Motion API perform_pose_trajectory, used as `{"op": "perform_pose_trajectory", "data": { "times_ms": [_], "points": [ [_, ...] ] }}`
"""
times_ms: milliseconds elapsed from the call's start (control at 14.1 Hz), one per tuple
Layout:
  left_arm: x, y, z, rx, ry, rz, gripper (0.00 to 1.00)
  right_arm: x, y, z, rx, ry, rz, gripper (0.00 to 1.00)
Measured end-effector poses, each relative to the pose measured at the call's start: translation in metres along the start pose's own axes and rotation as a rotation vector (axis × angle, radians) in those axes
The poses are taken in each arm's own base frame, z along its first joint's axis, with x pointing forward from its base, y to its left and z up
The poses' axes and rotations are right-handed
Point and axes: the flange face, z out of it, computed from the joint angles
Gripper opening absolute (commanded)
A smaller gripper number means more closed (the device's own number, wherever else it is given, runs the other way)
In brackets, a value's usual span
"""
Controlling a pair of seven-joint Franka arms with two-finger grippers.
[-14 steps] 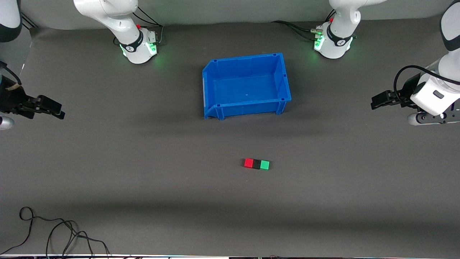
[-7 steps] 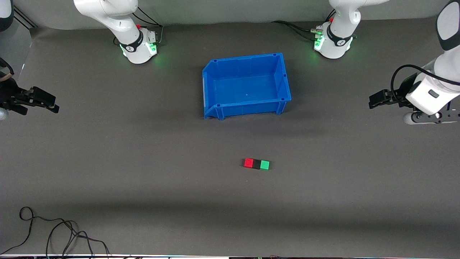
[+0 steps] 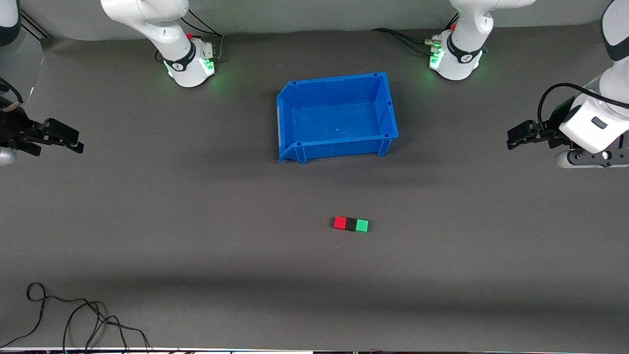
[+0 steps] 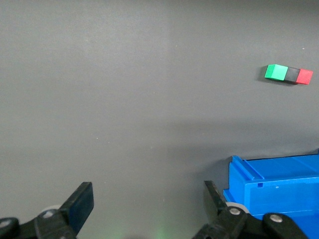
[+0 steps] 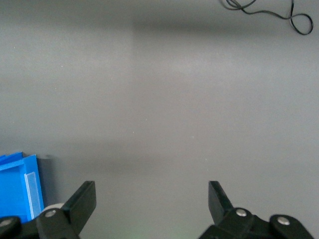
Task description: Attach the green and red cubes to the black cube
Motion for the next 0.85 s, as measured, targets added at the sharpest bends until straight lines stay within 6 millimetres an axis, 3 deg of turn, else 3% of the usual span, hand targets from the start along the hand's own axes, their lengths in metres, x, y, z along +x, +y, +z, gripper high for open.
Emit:
{"op": "perform_pose_trajectory", "data": {
  "times_ms": [852],
  "points": [
    [0.003, -0.008, 0.005, 0.033, -0.006, 0.016, 0.99, 0.0, 0.0, 0.001, 0.001, -0.005, 0.0, 1.0]
  ]
}}
